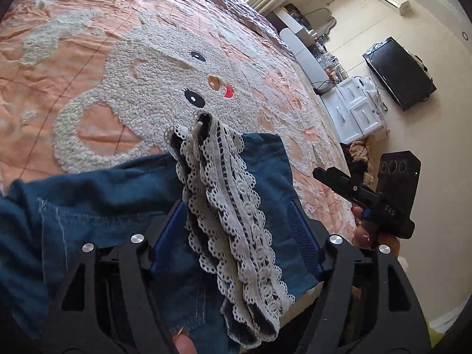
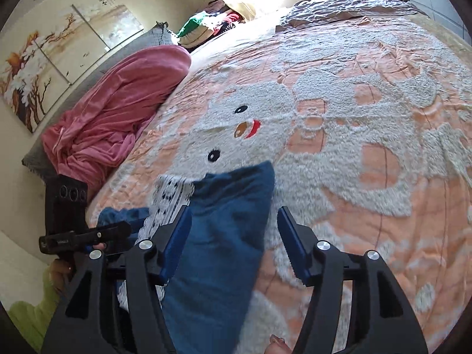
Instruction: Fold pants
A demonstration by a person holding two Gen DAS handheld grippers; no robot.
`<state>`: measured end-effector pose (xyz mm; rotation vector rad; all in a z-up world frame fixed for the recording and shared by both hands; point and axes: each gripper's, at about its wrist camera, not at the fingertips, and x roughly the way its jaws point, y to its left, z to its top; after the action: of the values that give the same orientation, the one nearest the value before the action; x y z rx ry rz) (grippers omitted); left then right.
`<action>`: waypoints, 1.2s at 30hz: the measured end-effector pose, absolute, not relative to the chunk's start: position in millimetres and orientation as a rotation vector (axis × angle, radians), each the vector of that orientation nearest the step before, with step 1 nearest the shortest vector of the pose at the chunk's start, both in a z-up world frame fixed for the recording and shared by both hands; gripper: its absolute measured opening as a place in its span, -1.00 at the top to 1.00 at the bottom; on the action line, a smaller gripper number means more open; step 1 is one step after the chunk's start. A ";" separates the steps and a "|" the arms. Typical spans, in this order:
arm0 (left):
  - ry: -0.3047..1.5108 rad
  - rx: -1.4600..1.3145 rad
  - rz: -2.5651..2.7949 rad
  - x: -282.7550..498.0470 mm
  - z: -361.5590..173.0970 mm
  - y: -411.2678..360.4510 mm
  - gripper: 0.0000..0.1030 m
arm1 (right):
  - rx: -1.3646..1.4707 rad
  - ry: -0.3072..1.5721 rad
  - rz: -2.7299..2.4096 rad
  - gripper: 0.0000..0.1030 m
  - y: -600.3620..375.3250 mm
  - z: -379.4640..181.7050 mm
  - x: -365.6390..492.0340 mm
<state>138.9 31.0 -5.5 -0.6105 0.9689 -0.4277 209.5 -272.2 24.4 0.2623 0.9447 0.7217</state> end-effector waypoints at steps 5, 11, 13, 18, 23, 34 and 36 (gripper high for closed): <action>0.977 -0.609 -0.395 110.9 -0.4 23.5 -0.21 | 0.271 0.939 0.710 -0.23 -282.1 23.8 175.4; 1.007 -0.662 -0.425 81.2 -8.4 13.0 -0.21 | 0.325 1.018 0.701 -0.23 -291.6 2.5 139.6; 1.011 -0.639 -0.416 75.3 -7.6 6.9 -0.21 | 0.322 1.040 0.699 -0.23 -290.1 -4.3 128.6; 1.010 -0.632 -0.424 65.0 -2.7 0.5 -0.21 | 0.269 1.055 0.688 -0.23 -282.8 -9.0 115.5; 1.020 -0.626 -0.408 59.8 -1.6 -5.2 -0.21 | 0.211 1.058 0.673 -0.23 -274.4 -13.3 111.7; 1.034 -0.613 -0.427 60.2 -4.7 -17.2 -0.21 | 0.166 1.048 0.665 -0.22 -271.7 -15.5 115.8; 1.066 -0.592 -0.377 66.0 -18.3 -20.0 -0.21 | 0.145 1.050 0.668 -0.17 -269.2 -16.3 115.0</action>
<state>66.0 -20.0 -18.3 -0.5917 1.0656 -0.3766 115.0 -269.2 -16.3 0.1453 1.0498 0.6677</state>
